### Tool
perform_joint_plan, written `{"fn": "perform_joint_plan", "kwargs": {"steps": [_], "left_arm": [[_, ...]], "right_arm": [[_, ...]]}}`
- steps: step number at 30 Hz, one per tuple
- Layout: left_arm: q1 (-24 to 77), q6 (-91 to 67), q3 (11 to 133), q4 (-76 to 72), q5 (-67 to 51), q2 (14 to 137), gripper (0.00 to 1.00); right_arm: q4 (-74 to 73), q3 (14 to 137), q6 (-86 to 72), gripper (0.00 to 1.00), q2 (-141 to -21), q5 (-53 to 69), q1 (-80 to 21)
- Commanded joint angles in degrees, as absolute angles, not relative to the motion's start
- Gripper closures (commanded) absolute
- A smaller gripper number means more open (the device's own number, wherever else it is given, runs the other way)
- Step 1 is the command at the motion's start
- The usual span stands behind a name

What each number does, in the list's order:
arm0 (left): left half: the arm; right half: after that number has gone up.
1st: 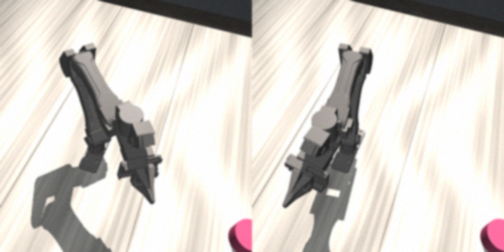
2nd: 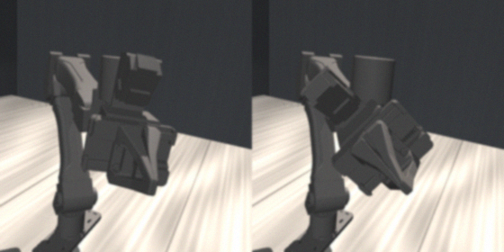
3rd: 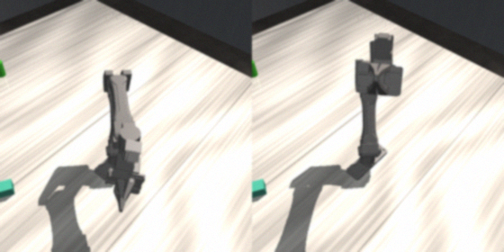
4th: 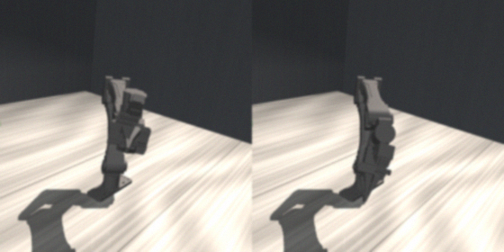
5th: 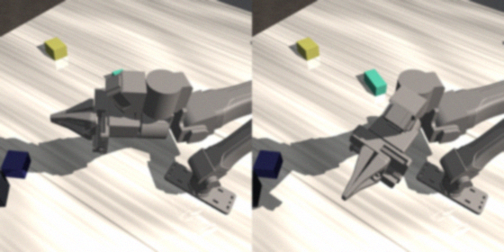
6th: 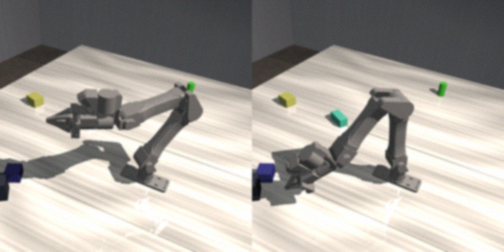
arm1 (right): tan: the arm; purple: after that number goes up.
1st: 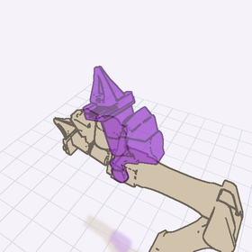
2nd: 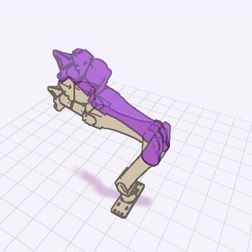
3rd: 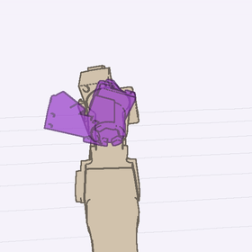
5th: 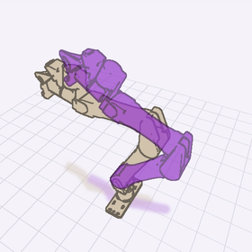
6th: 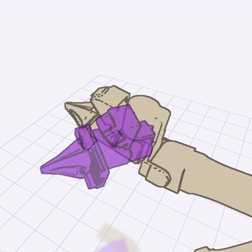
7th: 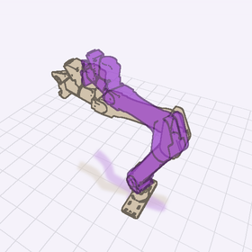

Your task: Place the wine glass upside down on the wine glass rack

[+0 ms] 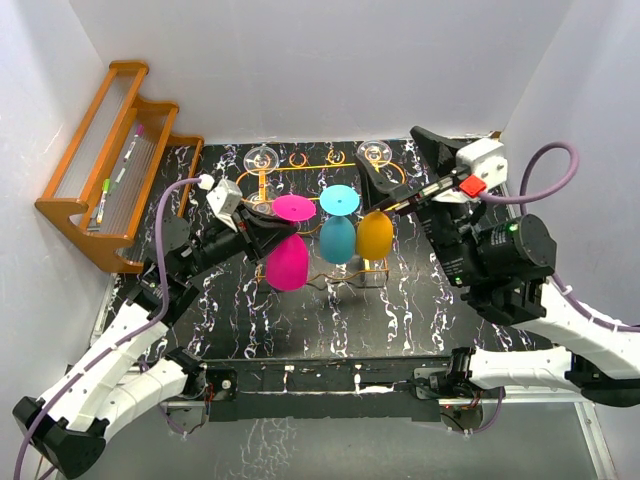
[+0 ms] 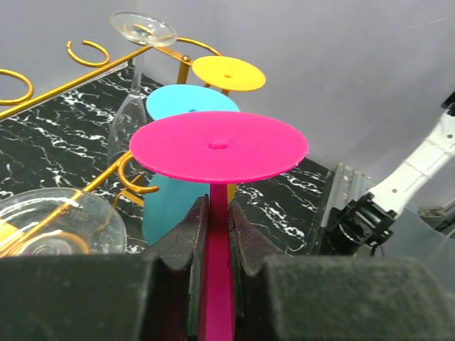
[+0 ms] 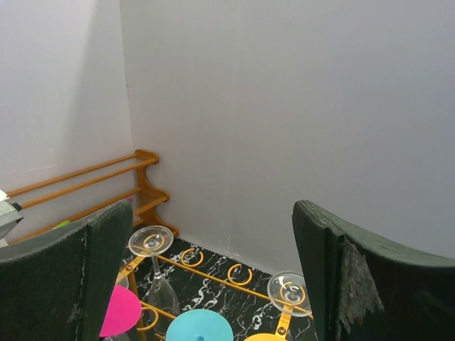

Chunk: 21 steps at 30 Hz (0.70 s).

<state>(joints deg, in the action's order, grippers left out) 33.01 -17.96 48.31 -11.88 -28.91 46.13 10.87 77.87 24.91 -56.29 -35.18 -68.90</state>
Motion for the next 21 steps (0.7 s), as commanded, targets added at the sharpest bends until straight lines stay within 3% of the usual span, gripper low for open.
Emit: {"fn": "perform_joint_plan", "kwargs": {"steps": [1,21], "left_arm": [[33.59,-14.05,47.84,-13.58,-25.35,46.46,1.0],[33.85,-16.44,50.1,-14.41,-23.1,54.05,1.0]], "right_arm": [[12.03,77.84,22.95,0.02,-53.88,-34.5,-69.15],[10.66,76.8,23.12,0.02,-49.92,-33.49,-69.17]]}}
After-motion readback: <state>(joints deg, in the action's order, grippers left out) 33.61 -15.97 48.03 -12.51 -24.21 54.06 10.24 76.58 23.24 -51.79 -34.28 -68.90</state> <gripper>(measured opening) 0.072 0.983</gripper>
